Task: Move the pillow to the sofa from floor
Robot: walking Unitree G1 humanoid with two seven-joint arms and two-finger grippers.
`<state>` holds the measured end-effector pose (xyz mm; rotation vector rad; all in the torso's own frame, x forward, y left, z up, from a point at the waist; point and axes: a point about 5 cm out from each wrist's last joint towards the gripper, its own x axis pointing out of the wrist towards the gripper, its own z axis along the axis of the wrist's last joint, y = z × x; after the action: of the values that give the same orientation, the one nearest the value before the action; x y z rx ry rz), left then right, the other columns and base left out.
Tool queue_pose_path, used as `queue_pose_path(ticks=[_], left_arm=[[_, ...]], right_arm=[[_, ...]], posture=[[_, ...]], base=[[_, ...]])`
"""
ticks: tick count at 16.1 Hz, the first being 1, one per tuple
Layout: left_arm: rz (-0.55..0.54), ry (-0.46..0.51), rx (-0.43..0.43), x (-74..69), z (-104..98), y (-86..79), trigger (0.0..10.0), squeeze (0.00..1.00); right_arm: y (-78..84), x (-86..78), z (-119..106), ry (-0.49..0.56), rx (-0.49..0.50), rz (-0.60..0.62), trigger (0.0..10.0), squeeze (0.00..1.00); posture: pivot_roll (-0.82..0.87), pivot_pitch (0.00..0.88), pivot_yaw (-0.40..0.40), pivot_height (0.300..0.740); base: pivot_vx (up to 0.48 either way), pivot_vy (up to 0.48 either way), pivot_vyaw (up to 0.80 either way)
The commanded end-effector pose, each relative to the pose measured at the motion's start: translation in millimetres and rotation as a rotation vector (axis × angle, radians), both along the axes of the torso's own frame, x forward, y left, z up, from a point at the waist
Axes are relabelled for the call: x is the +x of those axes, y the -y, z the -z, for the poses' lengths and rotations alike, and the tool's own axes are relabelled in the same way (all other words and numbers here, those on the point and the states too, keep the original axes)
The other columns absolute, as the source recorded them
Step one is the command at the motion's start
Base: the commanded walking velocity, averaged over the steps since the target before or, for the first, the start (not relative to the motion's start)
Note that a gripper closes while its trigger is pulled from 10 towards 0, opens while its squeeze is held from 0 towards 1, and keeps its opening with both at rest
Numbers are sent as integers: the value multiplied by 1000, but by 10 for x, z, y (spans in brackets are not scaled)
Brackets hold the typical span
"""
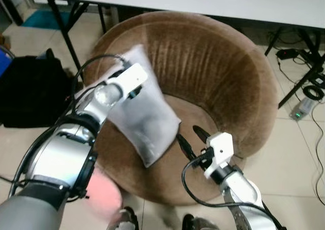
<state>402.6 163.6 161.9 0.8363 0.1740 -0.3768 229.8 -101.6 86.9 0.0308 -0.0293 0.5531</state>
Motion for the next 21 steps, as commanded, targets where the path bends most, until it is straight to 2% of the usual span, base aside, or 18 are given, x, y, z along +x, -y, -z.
queue_pose_path(ticks=[1, 4, 5, 8, 13, 16, 21], left_arm=[[-43, -17, 0, -27, 86, -60, 10000, 0], [-61, -39, 25, -63, 169, -131, 10000, 0], [-76, -19, 20, -59, 157, -145, 10000, 0], [-99, -2, -68, -35, 97, -128, 10000, 0], [-72, 22, -146, -29, 87, 13, 10000, 0], [-56, 27, -179, -42, 122, 113, 10000, 0], [-11, 13, -276, -55, 134, 282, 10000, 0]], right_arm=[[20, -20, -20, 1, -10, 5, 10000, 0], [47, -31, -14, -5, -16, 9, 10000, 0], [47, -30, -13, -6, -18, 8, 10000, 0], [59, 19, -21, -6, -17, 10, 10000, 0], [29, 97, -37, 2, -20, -5, 10000, 0], [14, 130, -51, 7, -20, -10, 10000, 0], [-1, 168, -55, 12, -22, -23, 10000, 0]], posture=[[-85, 177, -24, 740], [-86, 186, -30, 740], [-85, 186, -31, 740], [-70, 182, -36, 740], [-43, 164, -47, 740], [-34, 152, -52, 740], [-20, 130, -62, 740]], base=[[450, 0, 0], [426, 0, 0], [326, 0, 0], [0, 0, 0], [0, 0, 0], [-274, -393, 0], [0, -480, 0]])
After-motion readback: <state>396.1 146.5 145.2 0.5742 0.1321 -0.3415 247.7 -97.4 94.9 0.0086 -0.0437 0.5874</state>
